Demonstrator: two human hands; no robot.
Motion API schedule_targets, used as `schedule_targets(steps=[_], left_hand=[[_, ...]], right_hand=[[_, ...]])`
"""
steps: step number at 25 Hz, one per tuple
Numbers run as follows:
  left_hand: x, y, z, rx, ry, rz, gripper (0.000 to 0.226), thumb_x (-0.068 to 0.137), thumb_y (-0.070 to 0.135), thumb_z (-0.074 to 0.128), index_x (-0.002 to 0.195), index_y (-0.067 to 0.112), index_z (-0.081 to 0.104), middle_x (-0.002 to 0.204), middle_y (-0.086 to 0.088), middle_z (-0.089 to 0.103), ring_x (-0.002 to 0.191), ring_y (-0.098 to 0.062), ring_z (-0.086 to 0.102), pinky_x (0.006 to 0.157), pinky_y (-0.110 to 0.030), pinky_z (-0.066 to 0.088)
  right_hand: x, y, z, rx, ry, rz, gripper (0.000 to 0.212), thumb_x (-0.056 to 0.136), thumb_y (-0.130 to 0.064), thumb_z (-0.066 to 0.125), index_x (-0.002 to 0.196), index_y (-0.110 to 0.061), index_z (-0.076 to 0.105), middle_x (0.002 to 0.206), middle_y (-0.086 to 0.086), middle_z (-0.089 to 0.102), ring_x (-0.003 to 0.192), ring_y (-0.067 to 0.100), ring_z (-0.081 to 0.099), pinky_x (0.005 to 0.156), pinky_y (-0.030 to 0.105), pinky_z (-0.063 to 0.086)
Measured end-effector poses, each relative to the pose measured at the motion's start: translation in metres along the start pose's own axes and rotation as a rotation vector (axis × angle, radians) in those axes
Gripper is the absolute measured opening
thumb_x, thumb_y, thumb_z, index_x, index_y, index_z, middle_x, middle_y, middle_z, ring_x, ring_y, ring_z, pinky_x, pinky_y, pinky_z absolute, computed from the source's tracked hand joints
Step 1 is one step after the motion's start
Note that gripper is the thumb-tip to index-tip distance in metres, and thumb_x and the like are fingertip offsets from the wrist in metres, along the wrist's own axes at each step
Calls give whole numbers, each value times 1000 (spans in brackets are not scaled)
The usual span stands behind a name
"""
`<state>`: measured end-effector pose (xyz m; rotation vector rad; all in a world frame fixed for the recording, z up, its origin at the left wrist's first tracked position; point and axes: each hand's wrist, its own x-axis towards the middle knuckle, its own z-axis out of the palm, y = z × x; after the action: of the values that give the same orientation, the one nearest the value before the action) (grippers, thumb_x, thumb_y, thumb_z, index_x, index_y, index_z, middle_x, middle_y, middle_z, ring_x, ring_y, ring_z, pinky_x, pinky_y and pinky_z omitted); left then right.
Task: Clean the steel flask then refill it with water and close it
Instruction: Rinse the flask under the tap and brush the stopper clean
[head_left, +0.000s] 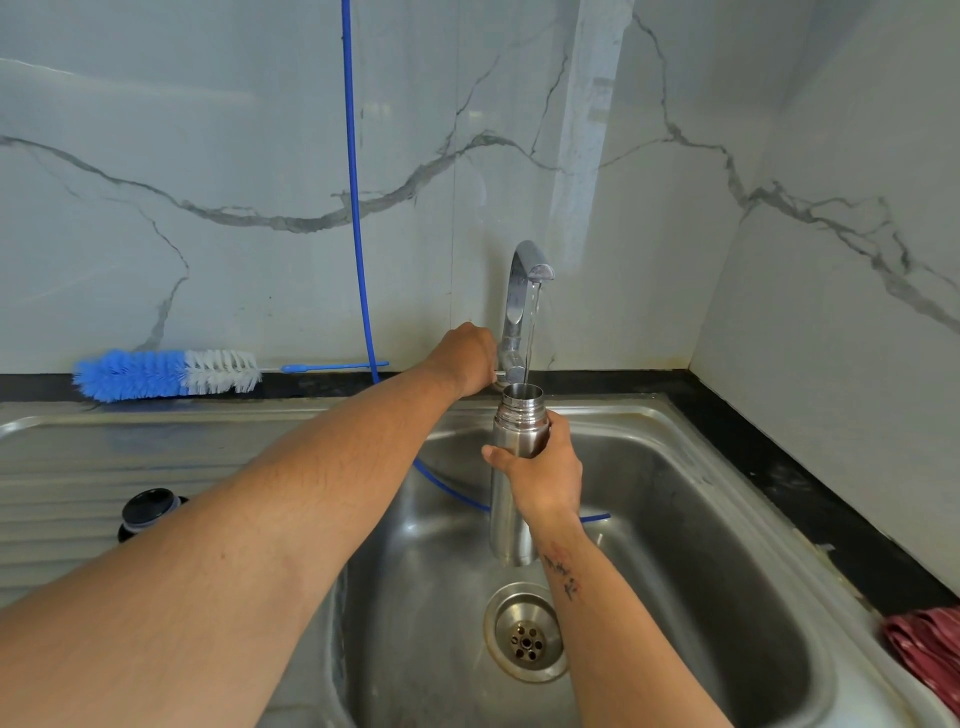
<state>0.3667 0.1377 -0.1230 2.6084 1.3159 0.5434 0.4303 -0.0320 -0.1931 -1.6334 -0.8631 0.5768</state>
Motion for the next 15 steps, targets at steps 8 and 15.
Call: schedule_targets(steps=[8, 15], left_hand=[[-1, 1, 1, -5, 3, -3, 7, 88, 10, 77, 90, 6, 71, 94, -11, 72, 91, -24, 68, 91, -36, 56], [0, 1, 0, -14, 2, -6, 8, 88, 10, 77, 91, 4, 72, 93, -12, 72, 91, -24, 69, 91, -37, 56]], right_hand=[[0, 0, 0, 2, -5, -2, 77, 77, -18, 89, 140, -30, 47, 117, -12, 65, 106, 12, 63, 93, 31, 49], [0, -1, 1, -3, -9, 5, 78, 77, -19, 89, 140, -31, 46, 116, -14, 63, 107, 11, 62, 96, 33, 49]])
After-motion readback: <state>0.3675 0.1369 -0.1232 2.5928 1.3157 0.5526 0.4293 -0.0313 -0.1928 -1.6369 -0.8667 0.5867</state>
